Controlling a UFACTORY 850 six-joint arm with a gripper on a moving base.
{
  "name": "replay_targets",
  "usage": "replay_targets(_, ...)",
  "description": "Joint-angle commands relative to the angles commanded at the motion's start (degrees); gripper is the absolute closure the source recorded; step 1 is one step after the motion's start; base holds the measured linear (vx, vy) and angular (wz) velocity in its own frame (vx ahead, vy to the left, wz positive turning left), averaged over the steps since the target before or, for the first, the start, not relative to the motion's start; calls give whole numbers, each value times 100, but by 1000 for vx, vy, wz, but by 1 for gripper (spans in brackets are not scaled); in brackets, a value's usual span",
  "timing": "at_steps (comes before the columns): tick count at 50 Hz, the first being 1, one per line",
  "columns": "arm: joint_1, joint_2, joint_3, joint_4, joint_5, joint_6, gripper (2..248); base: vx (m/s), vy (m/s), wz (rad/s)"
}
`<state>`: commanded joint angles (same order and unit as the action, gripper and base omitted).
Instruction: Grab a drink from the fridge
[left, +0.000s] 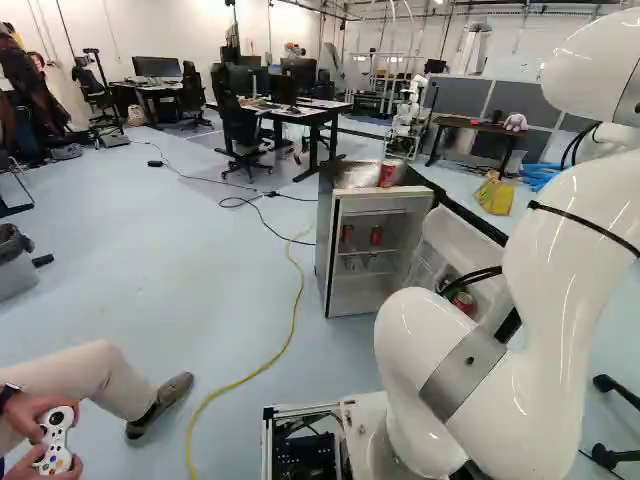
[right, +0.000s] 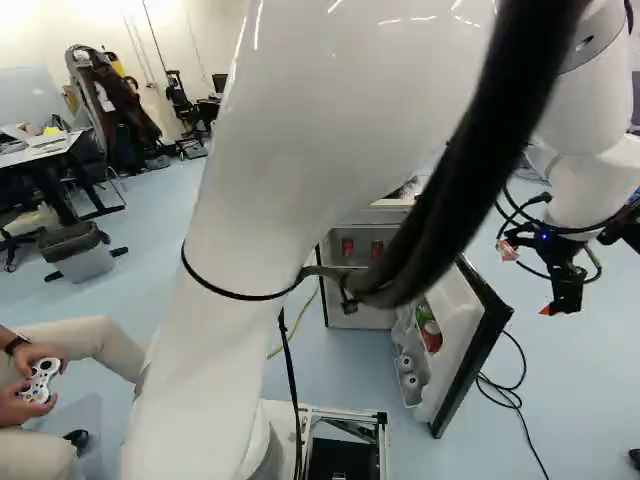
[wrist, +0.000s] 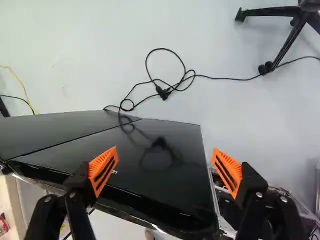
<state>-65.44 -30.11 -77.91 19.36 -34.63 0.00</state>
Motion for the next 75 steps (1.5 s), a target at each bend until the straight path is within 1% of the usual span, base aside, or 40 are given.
replay_targets(22, 25, 170, 256, 0, -157, 0, 3, 0, 0, 0)
replay_targets(31, 41, 189, 288, 0, -227, 0, 3, 0, 0, 0)
replay_targets(60, 97, -292, 96, 0, -453, 0, 3, 0, 0, 0)
replay_targets(75, 95, -328, 93, 0, -571, 0, 3, 0, 0, 0)
